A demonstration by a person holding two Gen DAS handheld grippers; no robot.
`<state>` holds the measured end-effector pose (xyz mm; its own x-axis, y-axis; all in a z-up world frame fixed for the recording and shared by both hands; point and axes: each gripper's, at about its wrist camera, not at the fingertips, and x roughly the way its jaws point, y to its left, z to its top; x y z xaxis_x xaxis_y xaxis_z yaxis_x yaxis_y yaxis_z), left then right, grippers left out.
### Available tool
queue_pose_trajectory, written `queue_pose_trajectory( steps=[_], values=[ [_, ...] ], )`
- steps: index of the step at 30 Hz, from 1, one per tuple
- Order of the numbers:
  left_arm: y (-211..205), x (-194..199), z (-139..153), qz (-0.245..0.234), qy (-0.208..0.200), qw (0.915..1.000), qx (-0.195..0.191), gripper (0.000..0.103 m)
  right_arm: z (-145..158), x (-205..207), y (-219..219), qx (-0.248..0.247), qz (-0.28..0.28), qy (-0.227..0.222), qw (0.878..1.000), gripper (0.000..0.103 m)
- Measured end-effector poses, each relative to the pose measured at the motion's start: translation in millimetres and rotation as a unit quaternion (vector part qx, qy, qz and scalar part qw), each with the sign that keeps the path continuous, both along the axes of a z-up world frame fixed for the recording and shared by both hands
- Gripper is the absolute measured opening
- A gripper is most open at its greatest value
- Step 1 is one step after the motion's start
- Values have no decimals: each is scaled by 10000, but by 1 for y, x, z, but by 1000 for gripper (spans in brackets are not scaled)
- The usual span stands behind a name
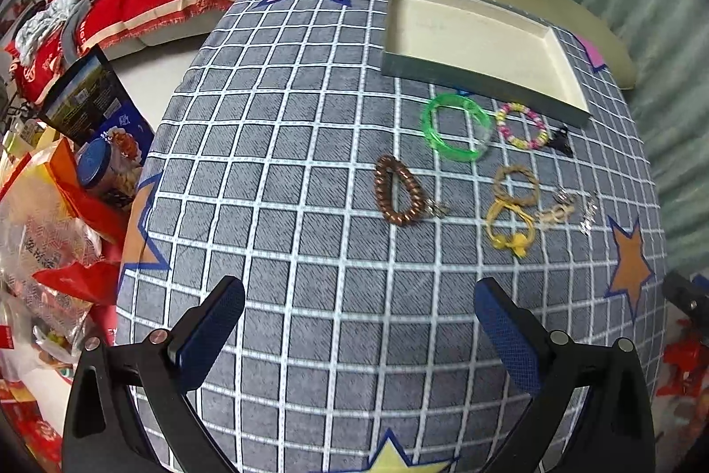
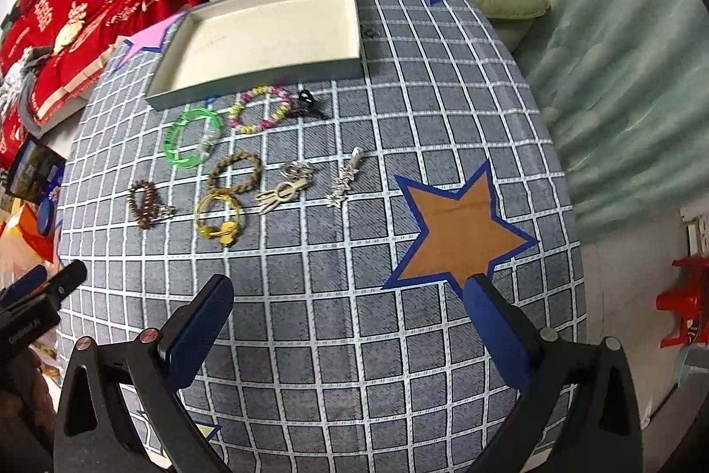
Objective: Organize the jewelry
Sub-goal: 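Grasp the brown bead bracelet with the left tool while the right tool grasps the silver star clip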
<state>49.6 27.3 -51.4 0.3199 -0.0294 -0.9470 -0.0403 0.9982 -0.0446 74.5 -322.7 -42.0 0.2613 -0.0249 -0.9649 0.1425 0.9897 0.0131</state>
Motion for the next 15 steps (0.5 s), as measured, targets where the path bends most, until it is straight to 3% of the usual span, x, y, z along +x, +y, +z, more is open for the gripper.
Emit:
queue_pose_trajectory(
  steps=[15],
  values=[
    [14,57,-48,255,286,9992,92,103,-60,46,-31,199,-402,707,9965,103]
  ],
)
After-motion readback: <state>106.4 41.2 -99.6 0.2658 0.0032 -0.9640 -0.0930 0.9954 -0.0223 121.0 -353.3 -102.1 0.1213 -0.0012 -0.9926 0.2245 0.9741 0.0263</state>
